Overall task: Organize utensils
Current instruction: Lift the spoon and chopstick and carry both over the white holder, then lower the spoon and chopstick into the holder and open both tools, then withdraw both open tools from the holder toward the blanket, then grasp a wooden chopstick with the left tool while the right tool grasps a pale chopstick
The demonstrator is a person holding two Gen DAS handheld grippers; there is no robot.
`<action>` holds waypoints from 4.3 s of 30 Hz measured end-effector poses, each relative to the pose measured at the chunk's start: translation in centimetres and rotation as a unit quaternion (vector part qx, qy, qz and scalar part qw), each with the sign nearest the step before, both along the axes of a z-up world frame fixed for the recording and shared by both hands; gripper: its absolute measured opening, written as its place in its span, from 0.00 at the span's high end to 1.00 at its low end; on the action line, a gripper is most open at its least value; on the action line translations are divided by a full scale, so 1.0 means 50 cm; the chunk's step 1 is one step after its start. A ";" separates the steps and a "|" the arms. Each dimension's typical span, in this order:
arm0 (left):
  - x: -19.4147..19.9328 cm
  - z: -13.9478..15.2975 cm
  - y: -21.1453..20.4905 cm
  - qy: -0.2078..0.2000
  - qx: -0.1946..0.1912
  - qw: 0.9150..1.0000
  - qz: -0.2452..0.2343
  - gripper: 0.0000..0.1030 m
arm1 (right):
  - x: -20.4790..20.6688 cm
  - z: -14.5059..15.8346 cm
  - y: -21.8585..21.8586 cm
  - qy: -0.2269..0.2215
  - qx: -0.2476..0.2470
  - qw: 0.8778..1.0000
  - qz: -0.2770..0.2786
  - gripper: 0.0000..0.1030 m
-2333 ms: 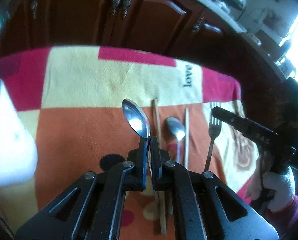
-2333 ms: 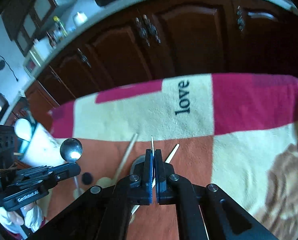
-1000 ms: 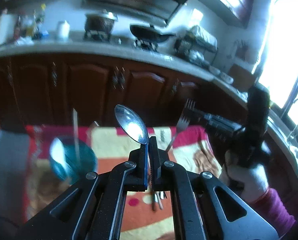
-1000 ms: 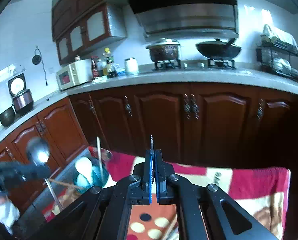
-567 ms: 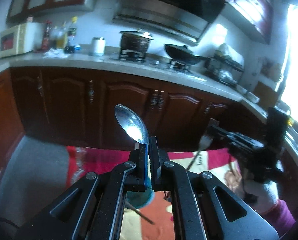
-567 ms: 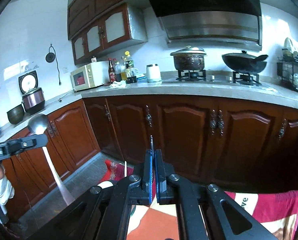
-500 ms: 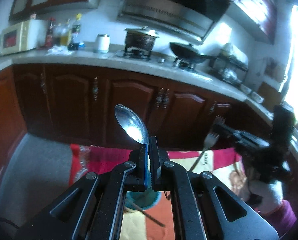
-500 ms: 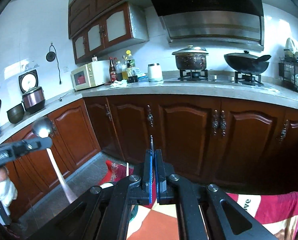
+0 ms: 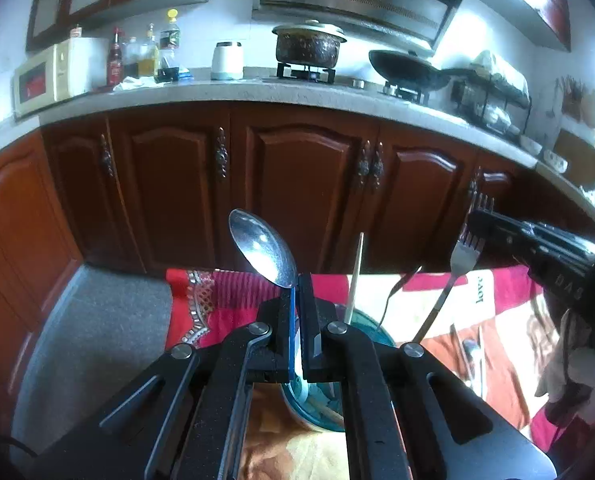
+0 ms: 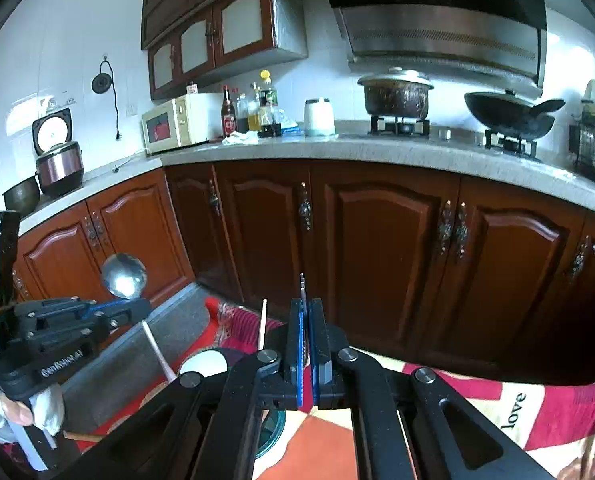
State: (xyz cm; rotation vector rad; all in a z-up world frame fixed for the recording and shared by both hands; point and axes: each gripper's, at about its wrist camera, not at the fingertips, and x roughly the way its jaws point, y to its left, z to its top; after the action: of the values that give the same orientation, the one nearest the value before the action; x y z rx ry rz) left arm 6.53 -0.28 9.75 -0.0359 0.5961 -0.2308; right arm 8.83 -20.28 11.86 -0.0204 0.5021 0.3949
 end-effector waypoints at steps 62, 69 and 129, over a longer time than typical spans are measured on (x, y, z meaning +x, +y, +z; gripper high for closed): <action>-0.164 -0.128 0.035 0.084 0.003 0.994 0.073 0.67 | -0.109 -0.161 -0.085 0.123 0.034 0.992 -0.018 0.66; -0.210 -0.174 -0.012 0.110 0.011 0.993 0.047 0.67 | -0.135 -0.206 -0.159 0.147 0.041 0.987 -0.053 0.66; 0.164 -0.372 -0.597 0.279 0.001 0.952 -0.127 0.93 | 0.022 -0.436 -0.496 0.254 0.064 0.953 -0.155 0.89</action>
State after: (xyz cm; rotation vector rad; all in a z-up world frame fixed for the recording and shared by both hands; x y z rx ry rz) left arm 14.75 -30.15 -8.84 -0.0228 1.1684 -0.4770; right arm 9.93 -45.09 -9.93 0.2891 0.9718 0.1162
